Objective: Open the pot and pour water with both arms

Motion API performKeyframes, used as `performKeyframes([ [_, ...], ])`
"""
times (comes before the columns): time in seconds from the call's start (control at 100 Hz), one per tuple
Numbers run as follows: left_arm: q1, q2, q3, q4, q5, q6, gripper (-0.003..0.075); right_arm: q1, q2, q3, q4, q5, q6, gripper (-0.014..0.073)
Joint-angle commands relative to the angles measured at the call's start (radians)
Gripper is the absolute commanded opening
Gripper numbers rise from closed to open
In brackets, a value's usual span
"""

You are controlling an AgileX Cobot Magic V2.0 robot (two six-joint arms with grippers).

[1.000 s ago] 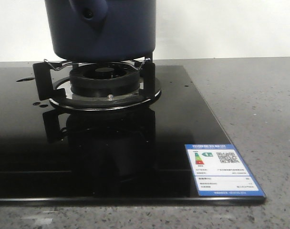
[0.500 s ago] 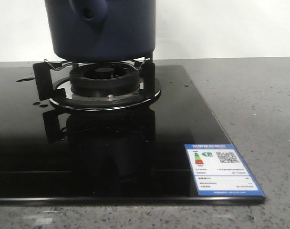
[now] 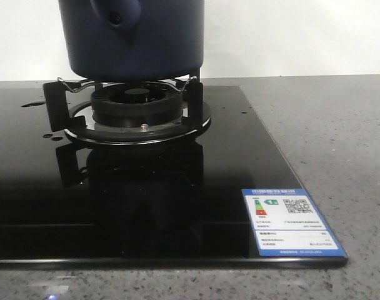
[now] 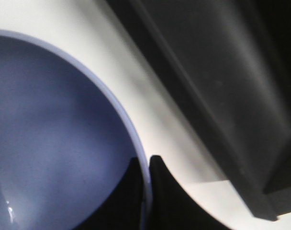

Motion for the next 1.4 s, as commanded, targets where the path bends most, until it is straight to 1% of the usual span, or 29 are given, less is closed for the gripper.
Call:
performKeyframes([
  [0.0, -0.012, -0.010, -0.032, -0.049, -0.010, -0.012, 0.0231, 0.006, -0.065, -0.035, -0.144, -0.054, 0.011, -0.0041],
  [0.12, -0.037, -0.010, -0.032, -0.047, -0.027, -0.012, 0.0231, 0.015, -0.065, -0.035, -0.238, -0.085, 0.011, -0.0041],
  [0.23, -0.047, -0.010, -0.032, -0.025, -0.031, -0.012, 0.0231, 0.019, -0.065, -0.035, -0.293, -0.103, 0.014, -0.0041],
  [0.82, -0.067, -0.010, -0.032, -0.014, -0.037, -0.012, 0.0231, 0.023, -0.105, -0.035, -0.397, -0.209, 0.046, -0.0041],
  [1.04, -0.067, -0.010, -0.032, -0.014, -0.037, -0.012, 0.0231, 0.023, -0.126, -0.035, -0.403, -0.226, 0.046, -0.0041],
  [1.11, -0.067, -0.010, -0.032, -0.014, -0.037, -0.012, 0.0231, 0.023, -0.126, -0.035, -0.365, -0.220, 0.046, -0.0041],
  [1.21, -0.067, -0.010, -0.032, -0.014, -0.037, -0.012, 0.0231, 0.022, -0.122, -0.035, -0.251, -0.184, 0.046, -0.0042],
  [1.3, -0.067, -0.010, -0.032, -0.014, -0.037, -0.012, 0.0231, 0.021, -0.120, -0.035, -0.152, -0.102, 0.066, -0.0042],
  [1.39, -0.067, -0.010, -0.032, -0.014, -0.037, -0.012, 0.0231, 0.011, -0.120, -0.035, -0.079, -0.003, 0.133, -0.0042],
])
